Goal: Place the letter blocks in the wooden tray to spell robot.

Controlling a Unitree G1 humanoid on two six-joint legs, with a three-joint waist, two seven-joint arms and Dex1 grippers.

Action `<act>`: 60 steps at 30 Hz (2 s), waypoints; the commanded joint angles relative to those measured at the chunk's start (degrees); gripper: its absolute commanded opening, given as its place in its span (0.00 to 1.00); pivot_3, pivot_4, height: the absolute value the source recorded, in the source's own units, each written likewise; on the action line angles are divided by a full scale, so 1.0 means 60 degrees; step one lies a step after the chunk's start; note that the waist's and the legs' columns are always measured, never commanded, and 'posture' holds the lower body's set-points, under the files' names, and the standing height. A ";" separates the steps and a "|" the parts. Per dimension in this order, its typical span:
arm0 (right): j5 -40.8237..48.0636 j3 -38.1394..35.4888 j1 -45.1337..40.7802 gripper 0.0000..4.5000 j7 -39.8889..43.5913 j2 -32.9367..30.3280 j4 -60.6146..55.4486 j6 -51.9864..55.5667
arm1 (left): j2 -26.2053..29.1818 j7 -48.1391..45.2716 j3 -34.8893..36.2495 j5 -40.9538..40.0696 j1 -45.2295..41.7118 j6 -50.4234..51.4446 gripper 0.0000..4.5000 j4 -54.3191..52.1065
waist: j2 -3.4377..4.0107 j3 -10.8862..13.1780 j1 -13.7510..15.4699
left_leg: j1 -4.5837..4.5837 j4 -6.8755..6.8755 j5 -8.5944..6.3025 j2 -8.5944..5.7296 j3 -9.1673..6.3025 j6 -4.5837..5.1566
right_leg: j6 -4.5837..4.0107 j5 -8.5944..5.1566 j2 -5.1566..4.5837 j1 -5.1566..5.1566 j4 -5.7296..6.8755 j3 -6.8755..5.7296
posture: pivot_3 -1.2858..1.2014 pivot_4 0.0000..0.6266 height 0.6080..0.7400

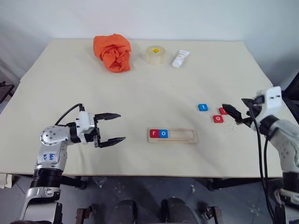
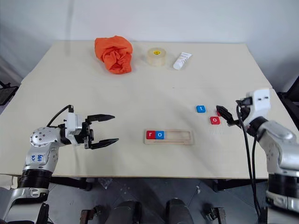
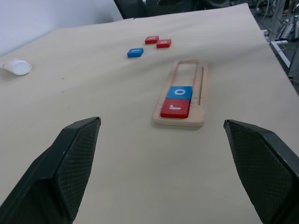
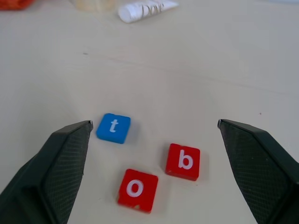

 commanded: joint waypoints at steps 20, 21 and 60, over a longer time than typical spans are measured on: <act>-0.2280 0.1364 -0.3243 1.00 -0.0489 0.0316 0.5351 -0.0647 | 0.0172 0.0492 0.0051 -0.0014 0.0281 -0.0086 1.00 -0.0699 | 0.0001 0.0001 0.0001 | -0.0065 -0.0001 0.0008 -0.0001 0.0020 -0.0014 | 0.0001 0.0001 -0.0002 -0.0081 0.0020 0.0006 | 0.52 0.24 1.00; -0.2275 0.1364 -0.3186 1.00 -0.0444 0.0296 0.5299 -0.0528 | 0.0171 0.0515 0.0063 0.0002 0.0255 -0.0104 1.00 -0.0674 | 0.0001 0.0001 0.0001 | -0.0065 -0.0001 0.0008 -0.0001 0.0021 -0.0014 | 0.0001 0.0001 -0.0001 -0.0081 0.0021 0.0006 | 0.52 0.24 1.00; 0.0431 -0.1724 0.2993 0.33 -0.1818 0.2008 -0.6153 0.4123 | -0.0164 -0.0648 -0.0225 -0.0049 -0.0635 -0.0911 1.00 0.0912 | 0.0004 0.0000 0.0032 | -0.0102 0.0006 0.0011 -0.0005 -0.0015 -0.0012 | 0.0011 0.0006 -0.0002 -0.0089 0.0056 -0.0009 | 0.52 0.24 1.00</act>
